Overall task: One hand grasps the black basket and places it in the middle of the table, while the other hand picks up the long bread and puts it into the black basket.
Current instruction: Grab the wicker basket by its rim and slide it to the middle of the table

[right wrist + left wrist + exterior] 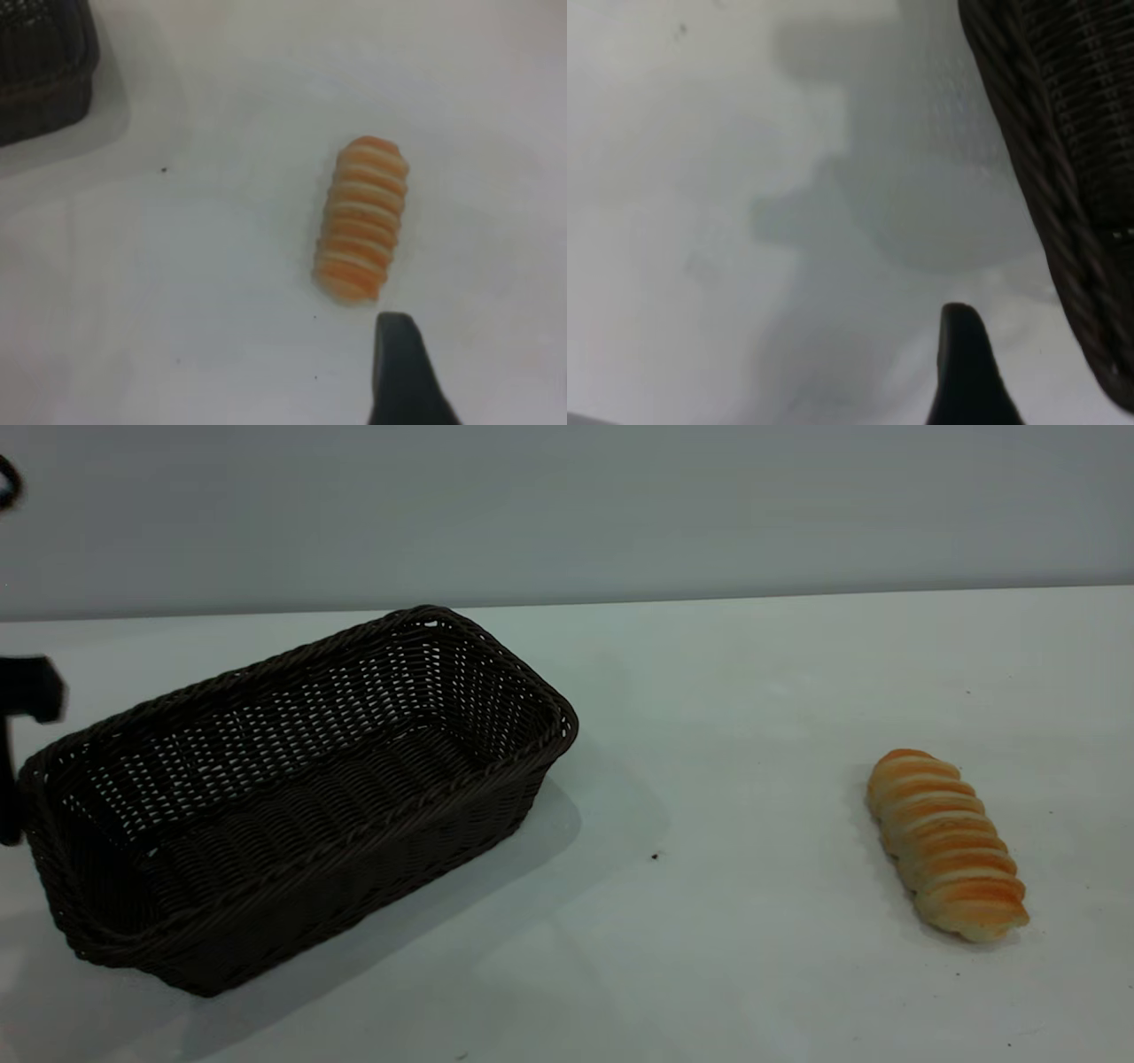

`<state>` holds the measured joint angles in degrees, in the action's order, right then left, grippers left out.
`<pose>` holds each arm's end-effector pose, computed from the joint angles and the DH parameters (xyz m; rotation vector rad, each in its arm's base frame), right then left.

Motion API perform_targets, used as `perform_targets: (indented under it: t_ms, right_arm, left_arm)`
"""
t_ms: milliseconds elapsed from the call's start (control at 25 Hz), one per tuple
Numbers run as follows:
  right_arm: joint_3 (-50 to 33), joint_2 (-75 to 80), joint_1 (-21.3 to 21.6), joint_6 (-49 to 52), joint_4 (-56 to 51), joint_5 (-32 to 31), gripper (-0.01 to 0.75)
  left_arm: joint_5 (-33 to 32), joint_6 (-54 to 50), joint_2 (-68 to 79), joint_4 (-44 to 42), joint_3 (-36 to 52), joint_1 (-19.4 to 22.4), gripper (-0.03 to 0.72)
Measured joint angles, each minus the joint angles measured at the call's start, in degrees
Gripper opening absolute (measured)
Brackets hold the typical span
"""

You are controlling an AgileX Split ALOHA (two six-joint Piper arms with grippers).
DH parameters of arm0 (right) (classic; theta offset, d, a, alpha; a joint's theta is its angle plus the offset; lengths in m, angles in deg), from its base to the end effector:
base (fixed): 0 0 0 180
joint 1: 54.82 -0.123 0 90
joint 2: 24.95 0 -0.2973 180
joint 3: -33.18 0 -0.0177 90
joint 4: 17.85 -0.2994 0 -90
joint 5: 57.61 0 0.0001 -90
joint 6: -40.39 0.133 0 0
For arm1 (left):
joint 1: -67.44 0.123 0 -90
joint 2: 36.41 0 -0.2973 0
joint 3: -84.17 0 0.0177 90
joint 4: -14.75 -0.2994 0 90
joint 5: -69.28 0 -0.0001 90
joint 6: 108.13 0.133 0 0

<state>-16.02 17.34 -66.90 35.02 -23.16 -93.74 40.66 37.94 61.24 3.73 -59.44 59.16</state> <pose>0.1795 0.0458 0.2520 -0.2852 2.2110 0.1660 0.3060 -0.0322 0.0961 -0.4110 2.7882 0.0007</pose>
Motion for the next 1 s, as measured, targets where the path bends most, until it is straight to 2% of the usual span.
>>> perform_targets:
  t_ms: [360, 680, 1000]
  right_arm:
    - [0.0, 0.6, 0.0, 0.0, 0.0, 0.3, 0.424]
    - [0.0, 0.8, 0.0, 0.0, 0.0, 0.9, 0.424]
    - [0.0, 0.8, 0.0, 0.0, 0.0, 1.3, 0.424]
  left_arm:
    - [1.7, 0.1, 13.2, 4.5, -7.8, 0.0, 0.523]
    - [-4.3, 0.5, 18.0, 4.6, -12.5, 0.0, 0.523]
    - [-6.2, 1.5, 18.5, 4.8, -15.0, 0.0, 0.524]
